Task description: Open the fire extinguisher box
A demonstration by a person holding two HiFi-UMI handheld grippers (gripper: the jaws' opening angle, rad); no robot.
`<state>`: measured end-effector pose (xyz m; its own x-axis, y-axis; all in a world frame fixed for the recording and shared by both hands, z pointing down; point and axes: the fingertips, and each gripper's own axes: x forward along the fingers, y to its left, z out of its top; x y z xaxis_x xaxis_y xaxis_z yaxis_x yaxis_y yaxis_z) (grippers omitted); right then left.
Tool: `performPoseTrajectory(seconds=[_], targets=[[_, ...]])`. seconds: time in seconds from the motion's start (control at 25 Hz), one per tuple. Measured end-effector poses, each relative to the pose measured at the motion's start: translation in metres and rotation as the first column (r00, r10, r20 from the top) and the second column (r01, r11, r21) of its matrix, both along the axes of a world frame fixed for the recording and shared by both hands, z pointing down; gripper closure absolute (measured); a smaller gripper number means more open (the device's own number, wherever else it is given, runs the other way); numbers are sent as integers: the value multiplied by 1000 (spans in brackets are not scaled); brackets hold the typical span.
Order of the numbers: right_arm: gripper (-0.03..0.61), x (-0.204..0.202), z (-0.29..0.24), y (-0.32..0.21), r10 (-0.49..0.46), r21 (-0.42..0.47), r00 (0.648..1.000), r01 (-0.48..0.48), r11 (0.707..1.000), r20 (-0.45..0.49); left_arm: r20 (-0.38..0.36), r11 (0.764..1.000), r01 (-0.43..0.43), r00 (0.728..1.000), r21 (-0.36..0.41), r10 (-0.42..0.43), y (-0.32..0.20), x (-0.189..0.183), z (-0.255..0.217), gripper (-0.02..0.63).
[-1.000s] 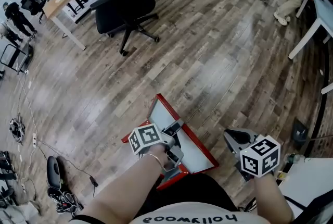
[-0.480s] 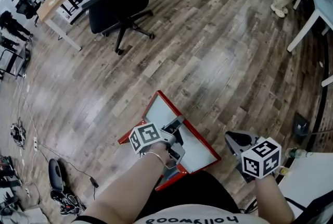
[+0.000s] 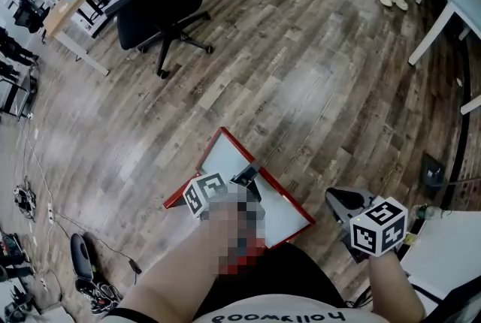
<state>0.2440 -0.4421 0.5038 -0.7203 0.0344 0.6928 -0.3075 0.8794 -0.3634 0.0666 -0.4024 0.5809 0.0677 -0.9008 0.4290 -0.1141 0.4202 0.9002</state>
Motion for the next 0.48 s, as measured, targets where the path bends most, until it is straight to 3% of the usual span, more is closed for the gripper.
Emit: performPoseTrajectory(seconds=[0.12, 0.48], targets=[[568, 2, 1, 0, 0, -4, 1000, 0, 1000, -4, -35, 999, 17, 999, 34, -16, -1, 0, 2, 586], [568, -2, -4, 7, -10, -36, 999, 11, 999, 35, 17, 997, -19, 1000, 74, 18, 4, -2, -10, 586]])
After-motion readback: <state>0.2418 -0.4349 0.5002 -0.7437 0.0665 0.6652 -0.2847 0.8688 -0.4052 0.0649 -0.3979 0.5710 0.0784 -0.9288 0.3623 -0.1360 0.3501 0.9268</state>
